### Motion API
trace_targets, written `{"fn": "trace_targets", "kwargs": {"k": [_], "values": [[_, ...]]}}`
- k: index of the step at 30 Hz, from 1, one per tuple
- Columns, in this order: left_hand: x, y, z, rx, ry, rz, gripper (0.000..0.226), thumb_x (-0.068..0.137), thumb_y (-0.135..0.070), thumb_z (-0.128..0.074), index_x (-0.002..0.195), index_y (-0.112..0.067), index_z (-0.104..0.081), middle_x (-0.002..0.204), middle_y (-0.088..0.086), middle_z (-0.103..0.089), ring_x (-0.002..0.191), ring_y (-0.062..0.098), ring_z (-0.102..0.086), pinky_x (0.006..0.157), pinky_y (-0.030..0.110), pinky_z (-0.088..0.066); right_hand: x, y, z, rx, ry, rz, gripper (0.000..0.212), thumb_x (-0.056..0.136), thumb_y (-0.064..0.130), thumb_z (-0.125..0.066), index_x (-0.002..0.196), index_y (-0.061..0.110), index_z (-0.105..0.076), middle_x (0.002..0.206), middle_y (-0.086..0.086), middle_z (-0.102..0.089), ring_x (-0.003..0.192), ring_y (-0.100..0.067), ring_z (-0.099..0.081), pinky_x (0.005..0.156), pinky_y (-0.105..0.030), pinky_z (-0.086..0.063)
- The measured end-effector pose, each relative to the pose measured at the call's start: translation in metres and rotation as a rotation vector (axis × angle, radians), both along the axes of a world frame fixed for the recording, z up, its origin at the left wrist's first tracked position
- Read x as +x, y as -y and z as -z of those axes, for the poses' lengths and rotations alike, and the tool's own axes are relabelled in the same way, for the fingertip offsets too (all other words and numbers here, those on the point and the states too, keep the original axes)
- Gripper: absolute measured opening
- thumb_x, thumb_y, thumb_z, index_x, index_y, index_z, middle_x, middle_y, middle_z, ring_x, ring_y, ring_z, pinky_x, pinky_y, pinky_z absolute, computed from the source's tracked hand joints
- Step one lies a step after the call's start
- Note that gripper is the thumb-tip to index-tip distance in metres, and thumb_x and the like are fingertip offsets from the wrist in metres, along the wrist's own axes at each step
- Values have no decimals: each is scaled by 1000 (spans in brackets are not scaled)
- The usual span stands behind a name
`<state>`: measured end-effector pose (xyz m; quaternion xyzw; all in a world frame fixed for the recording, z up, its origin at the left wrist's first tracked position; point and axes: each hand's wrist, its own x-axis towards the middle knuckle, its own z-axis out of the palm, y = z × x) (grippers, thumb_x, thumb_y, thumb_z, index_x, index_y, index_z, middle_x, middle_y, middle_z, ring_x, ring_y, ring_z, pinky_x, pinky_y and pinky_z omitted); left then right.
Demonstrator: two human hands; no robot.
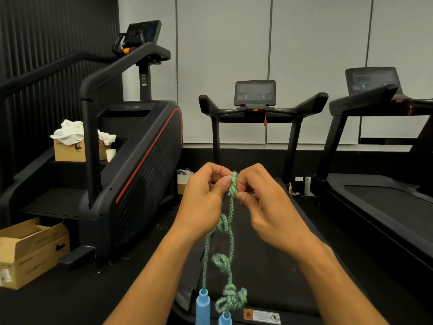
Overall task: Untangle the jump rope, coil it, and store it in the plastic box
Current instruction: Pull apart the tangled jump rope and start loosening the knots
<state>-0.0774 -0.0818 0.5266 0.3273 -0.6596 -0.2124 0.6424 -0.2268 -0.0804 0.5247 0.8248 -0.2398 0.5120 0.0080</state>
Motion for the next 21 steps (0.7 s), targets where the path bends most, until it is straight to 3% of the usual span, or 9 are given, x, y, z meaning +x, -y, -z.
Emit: {"fn": "trace_targets", "kwargs": {"k": [4, 7, 11, 15, 18, 21], "values": [[-1, 0, -1, -6, -45, 4, 13, 98, -8, -57, 92, -18, -65, 80, 0, -64, 61, -1, -53, 56, 15, -41, -2, -2, 1, 2, 97, -2, 16, 91, 4, -63, 88, 17, -55, 96, 4, -52, 83, -15, -55, 67, -13, -41], [-3, 1, -2, -18, -78, -4, 11, 97, -10, -59, 93, -19, -64, 85, 3, -67, 75, 12, -61, 66, 26, -48, 4, -2, 3, 57, 222, 33, 16, 87, 20, -73, 93, 20, -59, 93, 7, -59, 75, -15, -61, 61, -16, -45], [-5, 3, -1, -26, -77, -35, 10, 97, -13, -60, 100, -21, -66, 92, 7, -70, 88, 23, -69, 80, 38, -56, 9, -2, 3, -23, 254, 223, 10, 85, 24, -75, 86, 19, -67, 81, 10, -64, 70, -10, -61, 60, -23, -49], [-3, 3, 0, -8, -20, -84, 23, 99, -14, -58, 119, -21, -66, 95, 2, -70, 94, 15, -69, 92, 42, -56, 8, -4, 1, -19, 242, 246, 7, 86, 23, -74, 81, 20, -70, 76, 11, -66, 67, -9, -61, 62, -26, -49], [-3, 3, 1, -5, 22, -98, 27, 100, -16, -55, 124, -20, -68, 114, -2, -72, 112, 12, -66, 102, 41, -51, 8, -5, 1, -68, 180, 230, 7, 88, 19, -70, 83, 18, -66, 79, 10, -63, 69, -11, -60, 62, -32, -51], [-3, 2, 1, 4, 42, -100, 27, 102, -15, -52, 121, -20, -70, 113, -2, -73, 106, 7, -67, 97, 33, -53, 6, -5, 1, -98, 105, 185, 8, 90, 12, -66, 85, 16, -62, 84, 9, -58, 74, -12, -57, 63, -33, -49]]}}
